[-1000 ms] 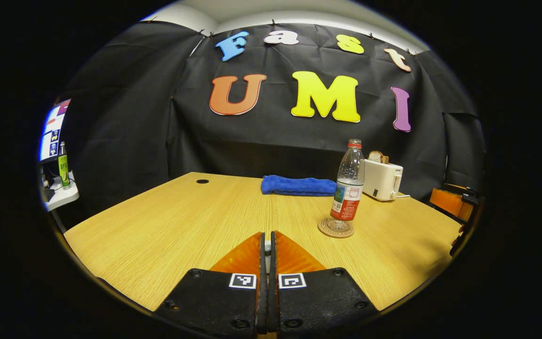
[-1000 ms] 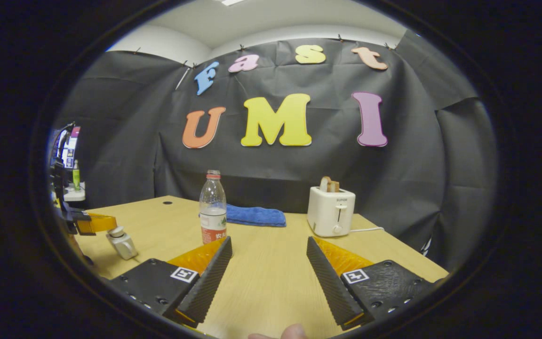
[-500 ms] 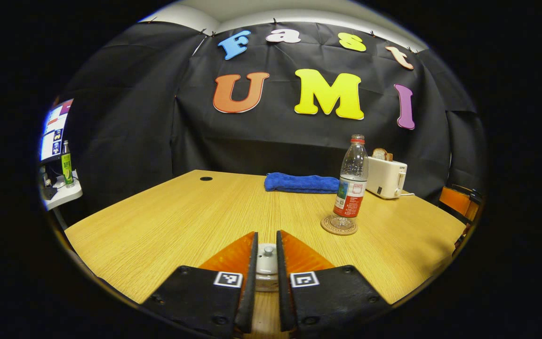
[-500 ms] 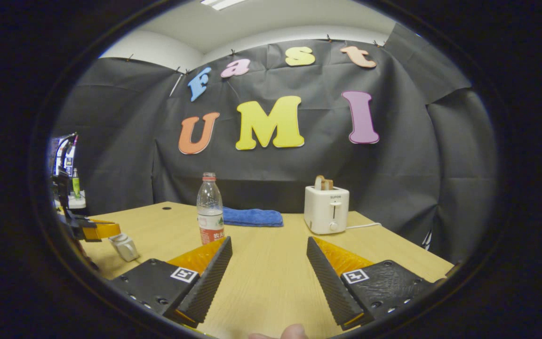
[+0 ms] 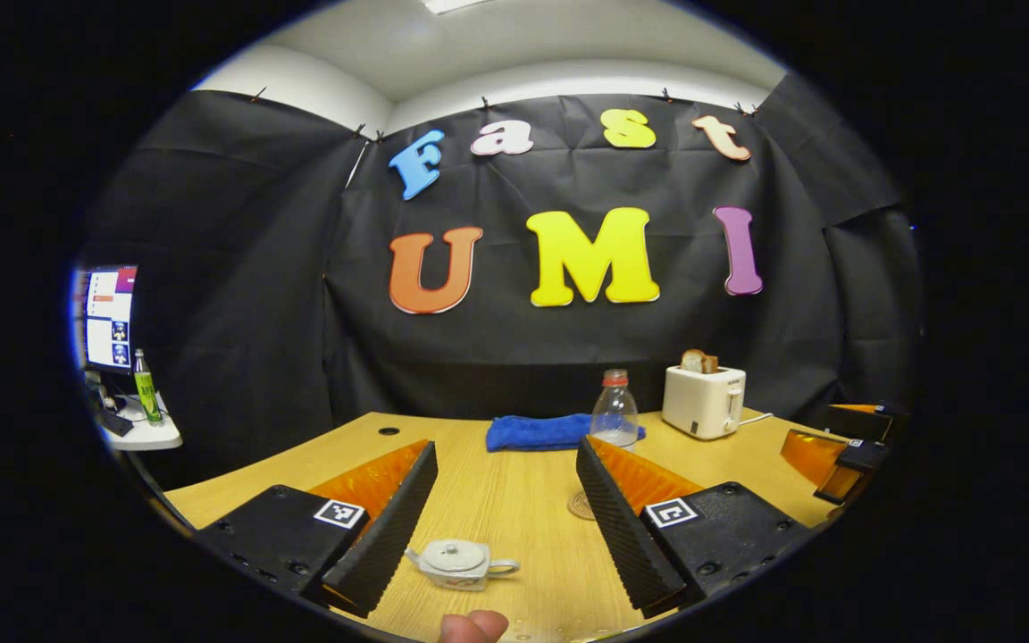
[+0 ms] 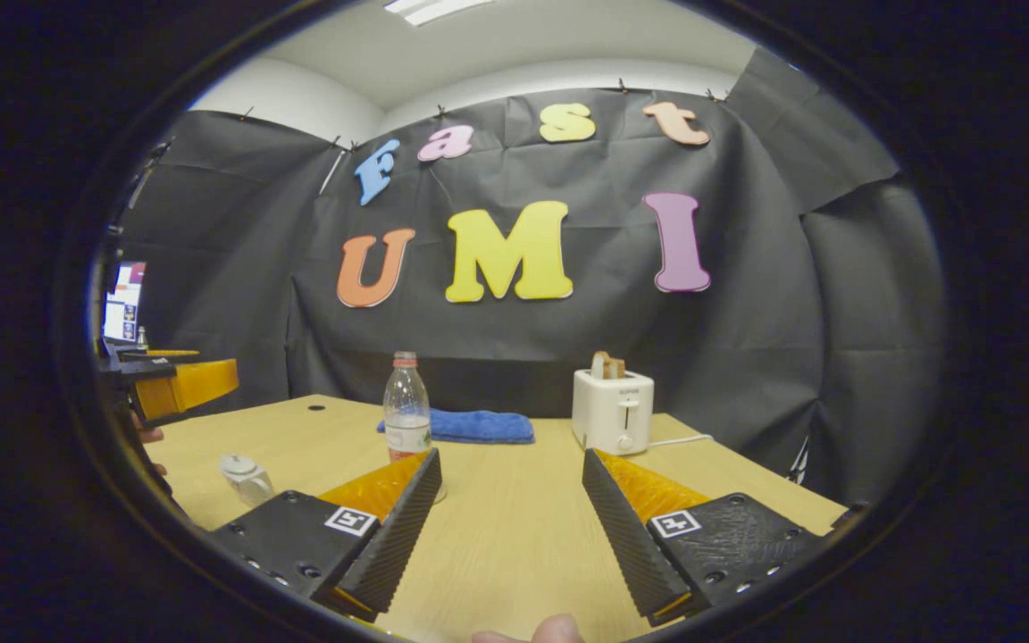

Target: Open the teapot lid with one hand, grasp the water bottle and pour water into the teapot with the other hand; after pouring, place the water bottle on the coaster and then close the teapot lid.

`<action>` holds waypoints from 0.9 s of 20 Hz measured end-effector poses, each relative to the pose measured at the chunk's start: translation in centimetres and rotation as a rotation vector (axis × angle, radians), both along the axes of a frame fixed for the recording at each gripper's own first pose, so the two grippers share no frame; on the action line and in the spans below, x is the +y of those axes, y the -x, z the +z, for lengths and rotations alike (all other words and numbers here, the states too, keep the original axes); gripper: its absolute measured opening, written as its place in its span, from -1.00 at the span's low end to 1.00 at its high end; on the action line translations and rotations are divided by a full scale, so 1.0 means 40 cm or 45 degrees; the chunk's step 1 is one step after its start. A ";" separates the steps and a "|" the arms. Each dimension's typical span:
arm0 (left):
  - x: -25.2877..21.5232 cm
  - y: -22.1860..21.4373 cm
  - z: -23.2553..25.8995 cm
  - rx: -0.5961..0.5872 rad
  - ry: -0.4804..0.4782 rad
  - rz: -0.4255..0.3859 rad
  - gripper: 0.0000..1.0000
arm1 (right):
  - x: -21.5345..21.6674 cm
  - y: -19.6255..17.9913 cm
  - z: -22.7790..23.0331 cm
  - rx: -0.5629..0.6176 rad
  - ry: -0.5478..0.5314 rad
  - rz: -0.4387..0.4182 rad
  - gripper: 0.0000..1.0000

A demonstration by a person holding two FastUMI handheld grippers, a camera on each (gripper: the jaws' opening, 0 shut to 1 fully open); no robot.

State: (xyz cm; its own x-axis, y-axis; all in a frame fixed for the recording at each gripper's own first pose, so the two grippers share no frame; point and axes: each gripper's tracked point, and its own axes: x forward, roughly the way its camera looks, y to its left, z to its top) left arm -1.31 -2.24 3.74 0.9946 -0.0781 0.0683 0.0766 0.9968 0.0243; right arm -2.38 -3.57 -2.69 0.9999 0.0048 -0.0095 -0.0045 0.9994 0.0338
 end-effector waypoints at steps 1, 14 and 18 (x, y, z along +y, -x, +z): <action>-0.021 0.017 0.021 -0.024 0.002 -0.012 0.96 | -0.005 0.011 0.017 -0.017 0.002 -0.023 0.91; -0.065 0.081 0.017 -0.017 0.075 -0.086 0.94 | 0.035 0.102 0.070 -0.073 0.051 -0.108 0.90; -0.048 0.080 0.019 -0.023 0.056 -0.083 0.94 | 0.059 0.097 0.069 -0.061 0.028 -0.091 0.94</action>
